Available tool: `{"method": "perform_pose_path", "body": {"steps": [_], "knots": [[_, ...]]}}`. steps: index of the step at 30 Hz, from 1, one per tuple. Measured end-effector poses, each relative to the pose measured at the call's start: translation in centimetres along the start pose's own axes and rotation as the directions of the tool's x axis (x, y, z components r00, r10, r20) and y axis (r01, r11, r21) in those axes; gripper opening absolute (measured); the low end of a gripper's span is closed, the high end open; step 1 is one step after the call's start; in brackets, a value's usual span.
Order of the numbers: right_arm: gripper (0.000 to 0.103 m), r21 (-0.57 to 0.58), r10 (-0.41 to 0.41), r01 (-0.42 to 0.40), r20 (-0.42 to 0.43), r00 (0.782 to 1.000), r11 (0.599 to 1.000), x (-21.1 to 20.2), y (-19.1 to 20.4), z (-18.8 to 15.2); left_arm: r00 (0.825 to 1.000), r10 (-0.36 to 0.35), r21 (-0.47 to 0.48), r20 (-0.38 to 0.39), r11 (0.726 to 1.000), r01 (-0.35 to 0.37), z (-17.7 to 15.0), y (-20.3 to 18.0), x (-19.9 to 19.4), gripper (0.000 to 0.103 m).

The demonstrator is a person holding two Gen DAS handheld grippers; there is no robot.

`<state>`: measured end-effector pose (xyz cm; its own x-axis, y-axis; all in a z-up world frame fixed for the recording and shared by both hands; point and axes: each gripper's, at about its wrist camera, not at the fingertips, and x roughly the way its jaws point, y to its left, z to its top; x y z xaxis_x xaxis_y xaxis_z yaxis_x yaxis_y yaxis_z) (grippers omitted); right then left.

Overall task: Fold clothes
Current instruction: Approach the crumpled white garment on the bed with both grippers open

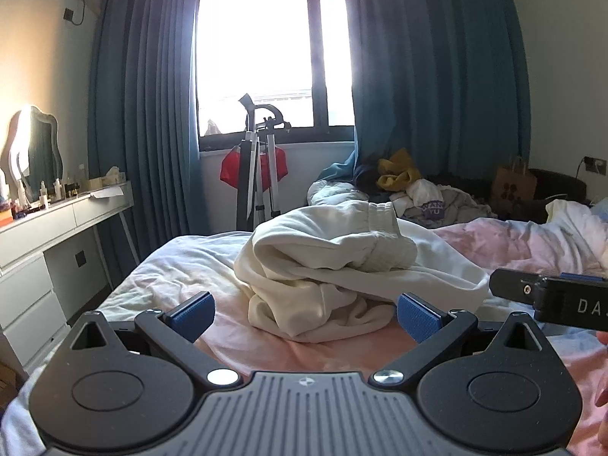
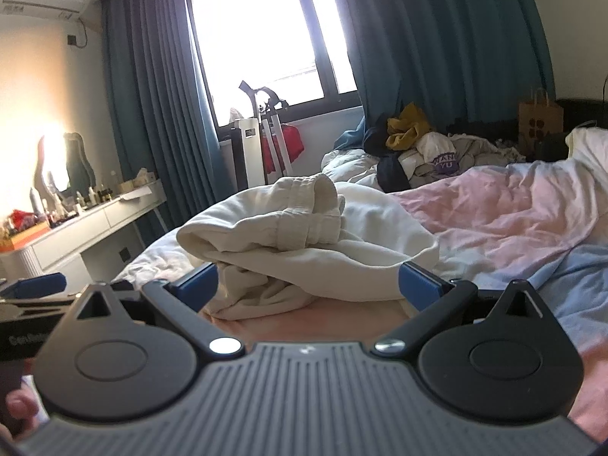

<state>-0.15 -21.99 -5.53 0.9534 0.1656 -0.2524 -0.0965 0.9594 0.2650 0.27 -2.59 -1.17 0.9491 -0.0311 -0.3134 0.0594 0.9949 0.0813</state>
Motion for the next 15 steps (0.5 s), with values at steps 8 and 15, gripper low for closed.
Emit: {"method": "perform_pose_path", "body": {"steps": [8,15], "knots": [[0.103,0.045,0.006,-0.006,0.001,1.000,0.999,-0.7,-1.5,0.4,0.999,0.013,0.029,-0.030,1.000,-0.012,3.6,-1.1,-1.4,0.103],[0.103,0.077,-0.016,0.016,-0.003,1.000,0.997,-1.7,-3.2,0.4,0.995,0.003,0.091,-0.100,0.996,0.006,5.3,-2.9,0.4,0.103]]}}
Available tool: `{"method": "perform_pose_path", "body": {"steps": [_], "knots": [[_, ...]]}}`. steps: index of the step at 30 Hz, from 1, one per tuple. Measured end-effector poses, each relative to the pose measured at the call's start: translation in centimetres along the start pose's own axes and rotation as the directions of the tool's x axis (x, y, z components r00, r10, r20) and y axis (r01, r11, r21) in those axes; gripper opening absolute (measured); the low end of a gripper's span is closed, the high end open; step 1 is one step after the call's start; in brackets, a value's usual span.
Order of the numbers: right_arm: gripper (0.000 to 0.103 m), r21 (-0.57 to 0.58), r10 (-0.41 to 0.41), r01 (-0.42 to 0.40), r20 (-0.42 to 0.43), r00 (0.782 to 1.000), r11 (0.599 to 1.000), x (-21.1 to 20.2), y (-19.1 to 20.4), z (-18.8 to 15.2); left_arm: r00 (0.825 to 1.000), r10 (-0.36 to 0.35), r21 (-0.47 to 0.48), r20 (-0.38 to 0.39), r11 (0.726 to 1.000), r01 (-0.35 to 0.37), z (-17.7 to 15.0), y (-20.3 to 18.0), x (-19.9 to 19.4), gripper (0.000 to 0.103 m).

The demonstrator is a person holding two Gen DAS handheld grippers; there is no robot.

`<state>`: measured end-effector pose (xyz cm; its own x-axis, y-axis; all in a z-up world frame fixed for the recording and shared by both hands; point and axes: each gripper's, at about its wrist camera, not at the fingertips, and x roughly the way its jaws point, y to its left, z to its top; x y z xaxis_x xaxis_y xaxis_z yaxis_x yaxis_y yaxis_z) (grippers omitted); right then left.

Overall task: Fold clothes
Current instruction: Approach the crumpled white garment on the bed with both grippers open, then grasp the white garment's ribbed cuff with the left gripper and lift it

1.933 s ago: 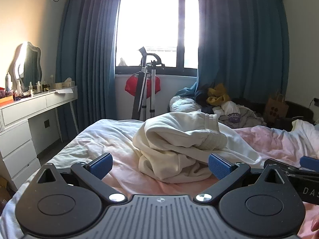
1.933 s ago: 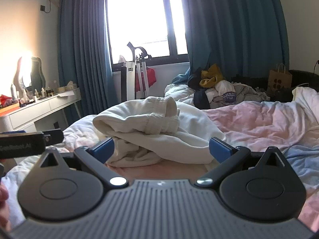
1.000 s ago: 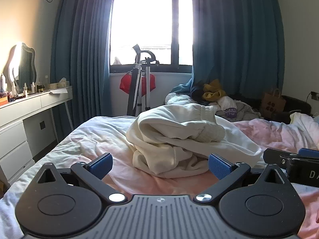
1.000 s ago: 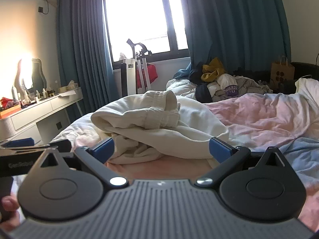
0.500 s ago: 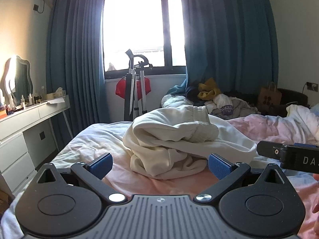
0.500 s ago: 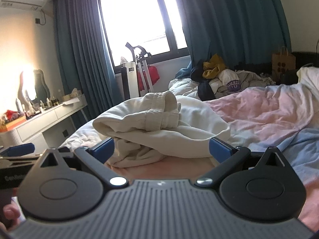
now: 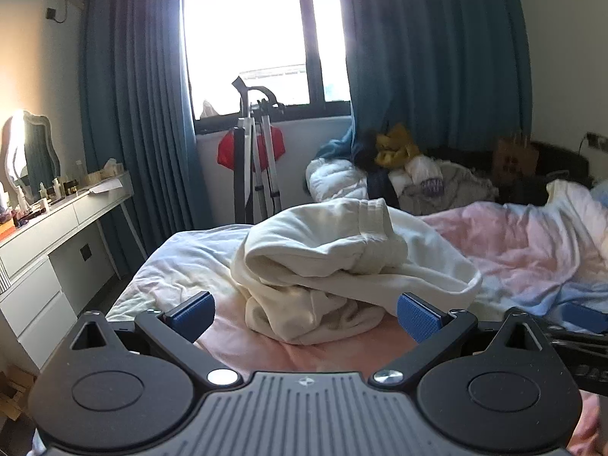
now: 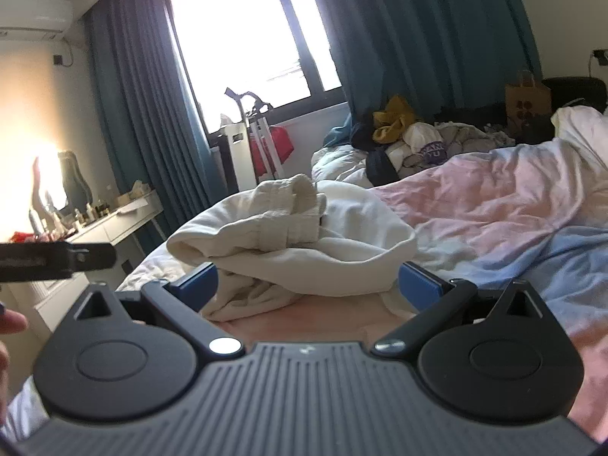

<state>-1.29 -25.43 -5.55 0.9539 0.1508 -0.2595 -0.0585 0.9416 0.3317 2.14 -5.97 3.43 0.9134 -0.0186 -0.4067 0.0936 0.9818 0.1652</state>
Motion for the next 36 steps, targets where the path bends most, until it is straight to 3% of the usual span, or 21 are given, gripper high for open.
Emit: {"method": "perform_pose_path", "body": {"steps": [6,15,19,23,26,28,30,31,33,36], "knots": [[0.103,0.079,-0.031,0.033,-0.027,0.999,0.996,0.9,-1.8,-0.2,0.998,-0.066,0.173,-0.013,0.983,0.067,0.8,-3.2,4.8,0.103],[0.103,0.207,-0.015,0.029,-0.067,0.998,0.978,3.7,-3.6,-1.0,0.995,-0.103,0.443,0.016,0.893,0.086,1.7,-10.1,17.6,0.103],[0.103,0.232,-0.007,0.025,-0.078,0.997,0.972,5.2,-4.0,-1.5,0.998,-0.059,0.448,-0.014,0.892,0.059,1.7,-12.0,24.3,0.103],[0.103,0.259,-0.013,0.039,-0.099,0.995,0.965,6.7,-4.9,-2.2,0.998,0.050,0.416,0.025,0.908,-0.056,1.9,-13.1,29.1,0.102],[0.103,0.287,-0.014,0.046,-0.114,0.993,0.957,7.7,-5.5,-2.7,0.998,0.038,0.413,-0.044,0.911,-0.016,1.8,-13.9,31.5,0.100],[0.103,0.306,-0.008,0.043,-0.115,0.993,0.951,8.0,-5.7,-2.9,0.997,0.048,0.455,-0.058,0.890,-0.016,1.4,-14.7,32.3,0.097],[0.103,0.308,-0.007,0.041,-0.111,0.994,0.950,8.0,-5.7,-3.0,0.997,0.056,0.469,-0.061,0.883,-0.021,1.4,-15.0,32.7,0.078],[0.103,0.304,-0.009,0.042,-0.109,0.994,0.952,8.1,-5.7,-3.1,0.996,0.062,0.455,-0.064,0.890,-0.027,1.8,-14.8,32.8,0.071],[0.103,0.296,-0.014,0.045,-0.106,0.994,0.954,8.0,-5.6,-3.2,0.995,0.068,0.408,-0.079,0.913,-0.029,2.9,-13.9,32.8,0.045],[0.103,0.283,-0.020,0.048,-0.100,0.995,0.958,8.0,-5.5,-3.3,0.995,0.040,0.366,-0.094,0.931,-0.003,4.4,-12.1,31.5,0.040]]}}
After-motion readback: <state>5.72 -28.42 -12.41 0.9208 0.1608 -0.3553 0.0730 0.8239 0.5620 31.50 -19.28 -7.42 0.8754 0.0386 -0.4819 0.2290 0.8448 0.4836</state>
